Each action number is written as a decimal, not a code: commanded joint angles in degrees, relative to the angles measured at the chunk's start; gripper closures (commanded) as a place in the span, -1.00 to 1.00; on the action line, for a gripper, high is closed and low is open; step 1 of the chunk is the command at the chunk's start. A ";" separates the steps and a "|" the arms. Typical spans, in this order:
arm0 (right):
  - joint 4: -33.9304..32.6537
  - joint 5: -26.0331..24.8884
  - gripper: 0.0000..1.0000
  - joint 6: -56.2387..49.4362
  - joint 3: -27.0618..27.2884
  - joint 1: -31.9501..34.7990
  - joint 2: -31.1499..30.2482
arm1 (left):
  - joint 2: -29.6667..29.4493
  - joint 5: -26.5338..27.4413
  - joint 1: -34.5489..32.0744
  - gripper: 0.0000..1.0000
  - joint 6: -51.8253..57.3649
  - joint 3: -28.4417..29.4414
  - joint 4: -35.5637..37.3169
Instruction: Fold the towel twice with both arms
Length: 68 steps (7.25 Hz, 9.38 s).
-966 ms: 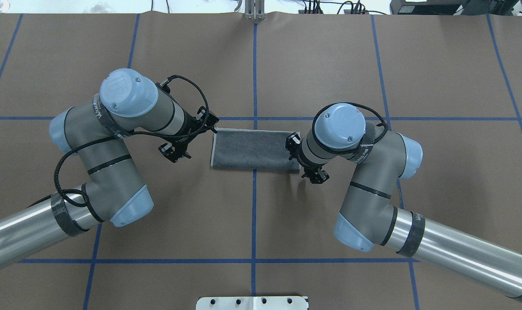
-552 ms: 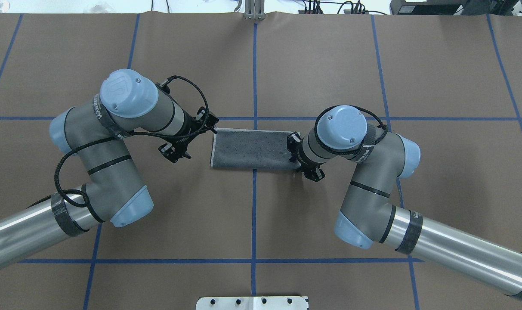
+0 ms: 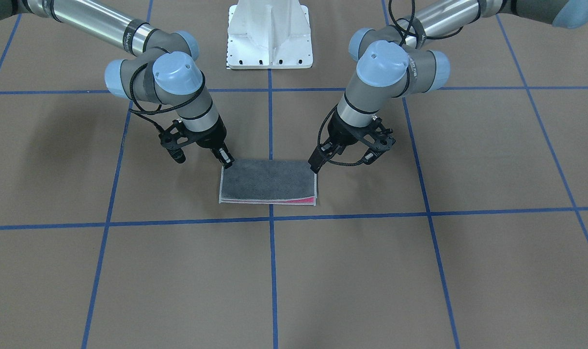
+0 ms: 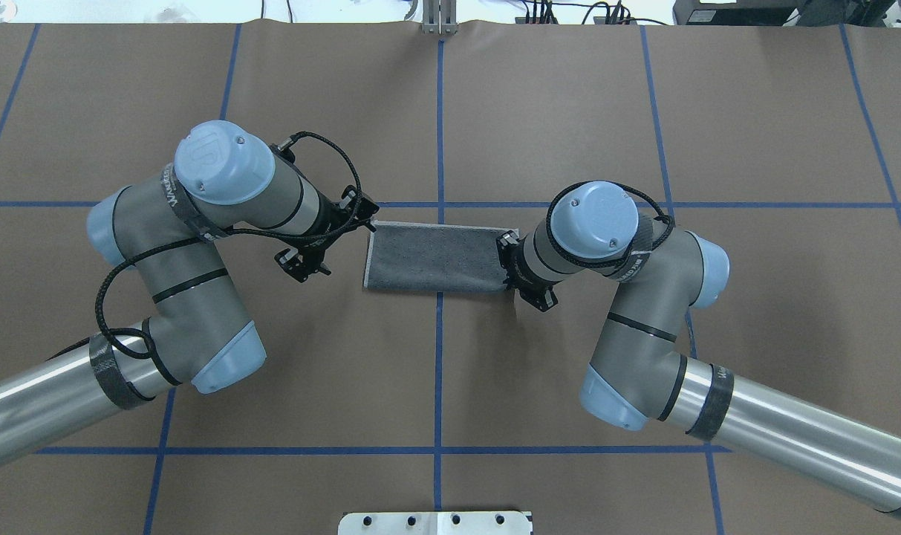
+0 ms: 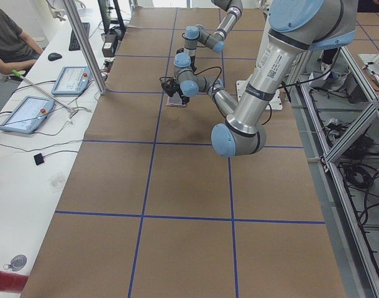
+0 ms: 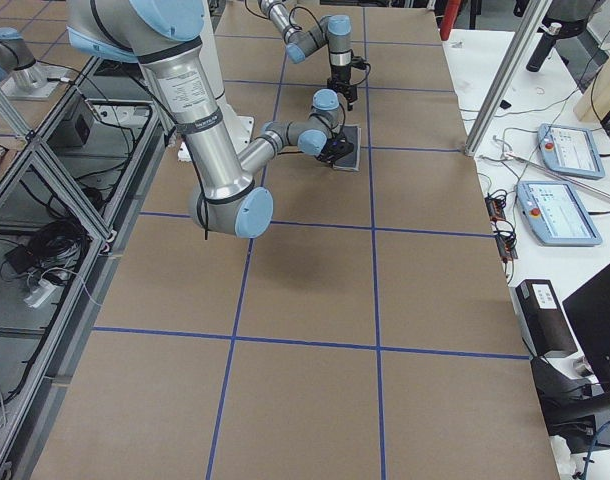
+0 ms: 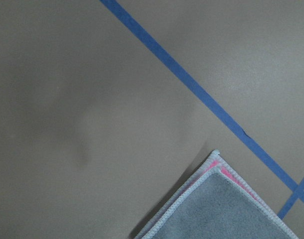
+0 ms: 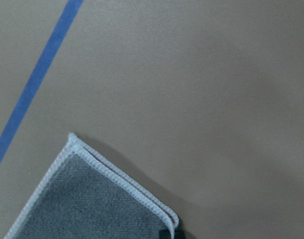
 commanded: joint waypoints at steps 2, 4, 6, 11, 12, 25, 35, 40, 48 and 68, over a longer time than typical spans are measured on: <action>-2.63 0.27 1.00 2.21 6.98 -2.06 -1.33 | 3.92 -2.06 -0.23 -1.00 0.07 -7.02 0.00; -3.00 0.27 1.00 8.53 8.49 -5.66 -0.64 | 4.39 -2.07 -0.06 -1.00 -0.11 -7.85 0.00; -3.09 -0.08 1.00 13.46 9.29 -9.35 0.93 | 4.21 -2.07 -0.06 -1.00 -0.19 -7.94 0.00; -5.38 -0.70 1.00 13.04 2.82 -12.53 9.54 | 4.04 -2.07 0.12 -1.00 -0.63 -7.85 0.00; -5.38 -0.78 1.00 12.87 2.27 -12.62 10.08 | 4.12 -2.07 0.12 -1.00 -0.64 -7.85 0.09; -5.55 11.34 -1.00 -9.62 8.15 7.50 -1.33 | 10.98 22.84 20.21 -0.98 -13.08 -18.13 -0.53; -5.47 11.08 -1.00 -11.66 7.80 8.83 -3.27 | 12.57 39.24 30.00 -0.59 -20.24 -13.22 -9.58; -5.38 11.17 -1.00 -11.66 7.98 8.83 -3.71 | 12.47 39.24 29.65 -0.04 -19.97 -12.60 -9.67; -5.20 11.08 -1.00 -11.66 8.50 8.74 -3.98 | 12.65 37.84 28.86 1.00 -15.06 -13.82 -9.67; -5.47 10.82 -1.00 -11.57 8.85 8.83 -4.07 | -6.13 23.51 8.04 1.00 -7.14 2.32 -5.27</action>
